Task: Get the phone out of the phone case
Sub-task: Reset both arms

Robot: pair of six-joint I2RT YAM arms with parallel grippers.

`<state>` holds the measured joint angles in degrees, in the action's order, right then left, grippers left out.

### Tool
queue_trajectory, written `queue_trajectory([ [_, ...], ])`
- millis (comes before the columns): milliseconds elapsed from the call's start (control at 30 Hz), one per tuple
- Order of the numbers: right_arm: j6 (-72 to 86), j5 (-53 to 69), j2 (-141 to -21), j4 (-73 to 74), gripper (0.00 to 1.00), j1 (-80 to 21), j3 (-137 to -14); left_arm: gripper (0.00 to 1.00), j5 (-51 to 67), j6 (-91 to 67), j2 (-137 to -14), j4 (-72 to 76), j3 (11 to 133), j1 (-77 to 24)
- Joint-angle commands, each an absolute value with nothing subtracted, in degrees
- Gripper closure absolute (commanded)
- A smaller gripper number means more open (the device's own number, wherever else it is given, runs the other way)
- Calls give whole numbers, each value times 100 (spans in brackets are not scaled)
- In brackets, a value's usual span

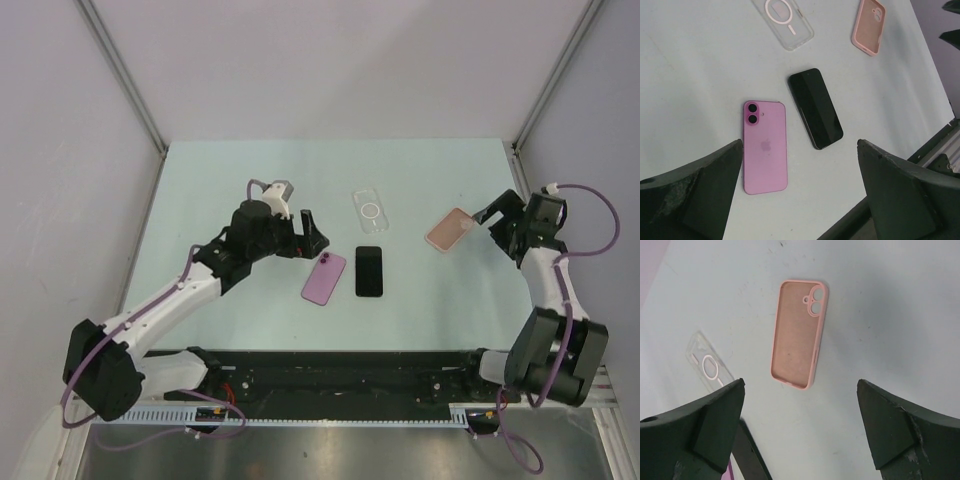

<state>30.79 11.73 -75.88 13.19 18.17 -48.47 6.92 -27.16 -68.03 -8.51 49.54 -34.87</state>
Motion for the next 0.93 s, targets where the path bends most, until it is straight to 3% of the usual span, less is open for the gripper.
queue_trajectory([
  [0, 2778, 529, -6795, 2300, 1, 1549, -4992, 0, 958, -2752, -6373, -1204, 5027, -3252],
  [333, 2909, -966, -6188, 3647, 0, -209, -4948, 0, 861, -2646, -5915, -1678, 4878, -3111],
  [900, 3041, -1283, -5792, 3595, 1, -448, -4403, 0, 774, -2584, -5827, -1714, 4526, -3111],
])
